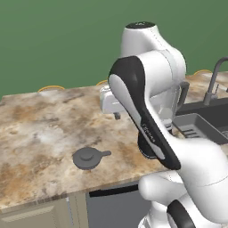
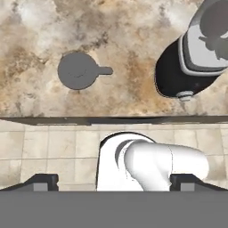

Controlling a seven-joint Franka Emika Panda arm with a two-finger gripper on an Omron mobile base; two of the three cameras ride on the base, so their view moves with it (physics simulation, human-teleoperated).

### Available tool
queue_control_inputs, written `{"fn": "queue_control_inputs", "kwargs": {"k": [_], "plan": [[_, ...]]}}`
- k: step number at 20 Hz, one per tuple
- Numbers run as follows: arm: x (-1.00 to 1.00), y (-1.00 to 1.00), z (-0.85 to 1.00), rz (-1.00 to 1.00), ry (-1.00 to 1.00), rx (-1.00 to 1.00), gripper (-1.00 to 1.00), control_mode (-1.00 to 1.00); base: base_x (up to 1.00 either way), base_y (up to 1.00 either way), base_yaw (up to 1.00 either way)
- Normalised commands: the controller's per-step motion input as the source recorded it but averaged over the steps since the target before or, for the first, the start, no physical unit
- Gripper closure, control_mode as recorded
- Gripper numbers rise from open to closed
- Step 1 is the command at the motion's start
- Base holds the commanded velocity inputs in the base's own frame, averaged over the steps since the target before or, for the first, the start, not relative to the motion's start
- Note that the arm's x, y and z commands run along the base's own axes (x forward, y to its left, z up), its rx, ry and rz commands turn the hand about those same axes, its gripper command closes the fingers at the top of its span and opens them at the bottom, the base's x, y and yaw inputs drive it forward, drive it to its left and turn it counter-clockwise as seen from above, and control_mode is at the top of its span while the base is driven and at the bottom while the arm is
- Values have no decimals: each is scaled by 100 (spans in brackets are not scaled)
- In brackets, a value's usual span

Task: Grab the onion and lemon from the fridge, place them in the blender, close the lid, and turn on the blender to create a marinade.

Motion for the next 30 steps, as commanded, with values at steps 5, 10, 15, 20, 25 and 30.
{"fn": "queue_control_inputs", "kwargs": {"k": [5, 10, 15, 20, 25, 30], "plan": [[-12, 66, -37, 21, 19, -6, -100, -100, 0, 0, 0], [15, 34, -62, 13, 22, -1, -100, -100, 0, 0, 0], [53, 35, -66, 5, 31, 0, -100, -100, 0, 0, 0], [60, 13, -71, 3, 28, -1, -100, -100, 0, 0, 0], [54, -3, -42, -5, 3, -11, -100, -100, 0, 0, 0], [47, -10, -46, -13, -2, -14, -100, -100, 0, 0, 0]]}}
